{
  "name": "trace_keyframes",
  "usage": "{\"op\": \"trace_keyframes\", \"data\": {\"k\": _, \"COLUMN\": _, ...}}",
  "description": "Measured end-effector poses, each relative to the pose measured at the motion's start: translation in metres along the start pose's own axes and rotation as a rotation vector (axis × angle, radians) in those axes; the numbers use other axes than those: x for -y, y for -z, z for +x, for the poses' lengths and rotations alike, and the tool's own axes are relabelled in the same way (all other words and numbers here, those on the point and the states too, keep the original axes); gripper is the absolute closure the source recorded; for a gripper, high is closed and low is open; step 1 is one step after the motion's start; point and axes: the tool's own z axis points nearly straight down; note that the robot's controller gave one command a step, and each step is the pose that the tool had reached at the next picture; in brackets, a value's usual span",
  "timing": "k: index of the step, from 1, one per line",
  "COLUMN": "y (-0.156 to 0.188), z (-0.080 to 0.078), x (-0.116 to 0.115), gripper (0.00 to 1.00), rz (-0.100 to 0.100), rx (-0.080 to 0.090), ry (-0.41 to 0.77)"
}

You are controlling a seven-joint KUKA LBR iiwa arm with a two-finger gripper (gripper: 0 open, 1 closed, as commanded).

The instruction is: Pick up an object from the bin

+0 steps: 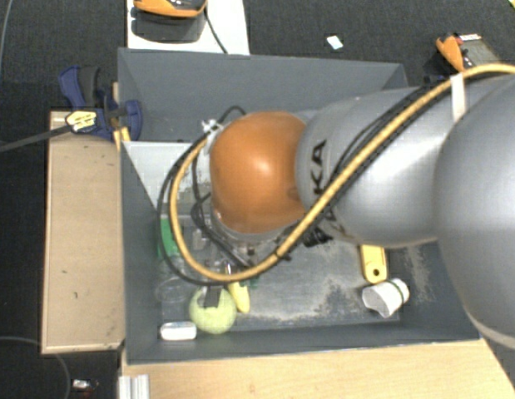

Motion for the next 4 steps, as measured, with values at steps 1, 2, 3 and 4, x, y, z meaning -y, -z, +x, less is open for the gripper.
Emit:
{"op": "trace_keyframes", "data": {"k": 1, "y": 0.004, "z": -0.002, "x": 0.001, "gripper": 0.00, "rz": -0.002, "rx": 0.007, "ry": -0.006}}
{"op": "trace_keyframes", "data": {"k": 2, "y": -0.066, "z": -0.010, "x": 0.020, "gripper": 0.00, "rz": -0.002, "rx": 0.013, "ry": 0.303}}
{"op": "trace_keyframes", "data": {"k": 3, "y": -0.105, "z": 0.010, "x": 0.025, "gripper": 0.00, "rz": -0.002, "rx": 0.013, "ry": 0.303}}
{"op": "trace_keyframes", "data": {"k": 4, "y": -0.110, "z": 0.015, "x": 0.030, "gripper": 0.00, "rz": 0.001, "rx": 0.018, "ry": 0.688}}
